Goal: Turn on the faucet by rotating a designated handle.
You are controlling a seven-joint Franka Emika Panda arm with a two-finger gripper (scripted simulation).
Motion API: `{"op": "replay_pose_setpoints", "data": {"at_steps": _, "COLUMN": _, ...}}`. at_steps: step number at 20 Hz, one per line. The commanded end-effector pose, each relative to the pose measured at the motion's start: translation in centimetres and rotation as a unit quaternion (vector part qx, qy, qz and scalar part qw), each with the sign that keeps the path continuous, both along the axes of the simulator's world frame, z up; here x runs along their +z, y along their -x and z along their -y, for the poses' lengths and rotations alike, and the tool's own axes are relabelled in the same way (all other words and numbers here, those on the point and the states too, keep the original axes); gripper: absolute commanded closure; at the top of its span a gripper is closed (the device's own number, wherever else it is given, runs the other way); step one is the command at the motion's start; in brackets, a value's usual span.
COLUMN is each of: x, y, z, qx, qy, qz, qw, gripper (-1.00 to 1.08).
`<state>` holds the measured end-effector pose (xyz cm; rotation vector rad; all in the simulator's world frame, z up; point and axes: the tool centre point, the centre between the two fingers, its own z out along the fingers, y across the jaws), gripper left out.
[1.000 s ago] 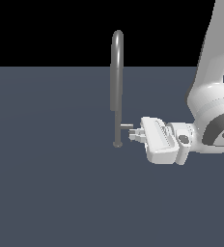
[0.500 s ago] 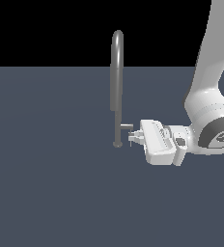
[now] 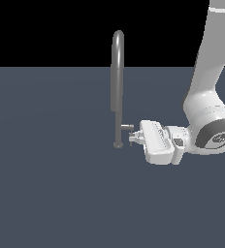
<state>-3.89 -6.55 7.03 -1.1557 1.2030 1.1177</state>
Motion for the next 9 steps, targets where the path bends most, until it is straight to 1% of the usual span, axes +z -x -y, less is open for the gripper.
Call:
{"op": "replay_pose_setpoints", "data": {"at_steps": 1, "x": -2.0, "y": -0.2, "z": 0.0, "qx": -0.005, "qy": 0.005, "qz": -0.012, "qw": 0.9999, "gripper": 1.08}}
{"op": "replay_pose_setpoints", "data": {"at_steps": 9, "x": -4.3, "y": -1.2, "z": 0.1, "qx": -0.007, "qy": 0.006, "qz": -0.024, "qw": 0.9997, "gripper": 1.08}}
